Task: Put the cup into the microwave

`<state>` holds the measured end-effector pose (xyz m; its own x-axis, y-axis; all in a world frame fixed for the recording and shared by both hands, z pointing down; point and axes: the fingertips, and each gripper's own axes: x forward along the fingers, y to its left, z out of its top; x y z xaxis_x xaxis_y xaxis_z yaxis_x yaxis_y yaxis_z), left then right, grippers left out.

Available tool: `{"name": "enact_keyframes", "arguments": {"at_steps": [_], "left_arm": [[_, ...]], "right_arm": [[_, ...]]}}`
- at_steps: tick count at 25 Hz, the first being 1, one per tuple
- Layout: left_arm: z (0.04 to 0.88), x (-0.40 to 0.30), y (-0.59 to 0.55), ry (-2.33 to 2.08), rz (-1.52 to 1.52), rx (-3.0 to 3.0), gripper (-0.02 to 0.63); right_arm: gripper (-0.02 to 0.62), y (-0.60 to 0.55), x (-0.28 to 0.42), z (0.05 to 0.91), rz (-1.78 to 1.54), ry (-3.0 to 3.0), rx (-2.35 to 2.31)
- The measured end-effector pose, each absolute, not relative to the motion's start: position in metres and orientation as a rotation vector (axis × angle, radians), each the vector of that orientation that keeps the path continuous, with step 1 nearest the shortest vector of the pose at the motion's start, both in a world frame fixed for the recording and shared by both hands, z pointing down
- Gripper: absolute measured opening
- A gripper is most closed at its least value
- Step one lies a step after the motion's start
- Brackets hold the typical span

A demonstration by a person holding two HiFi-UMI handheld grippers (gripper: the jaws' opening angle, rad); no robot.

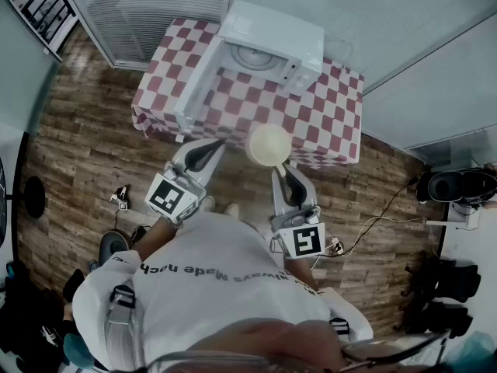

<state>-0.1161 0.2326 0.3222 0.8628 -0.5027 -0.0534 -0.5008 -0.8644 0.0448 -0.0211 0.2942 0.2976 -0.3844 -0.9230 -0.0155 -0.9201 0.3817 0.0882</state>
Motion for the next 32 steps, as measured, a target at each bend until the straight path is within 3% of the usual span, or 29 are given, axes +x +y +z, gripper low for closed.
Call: {"name": "enact_keyframes", "arguments": {"at_steps": [32], "left_arm": [[0.338,-0.190,0.192,-0.714,-0.098,3.014,0.003]], "right_arm": [[0.041,0.250,-0.096,0.301,-0.155,-2.535,1.755]]}}
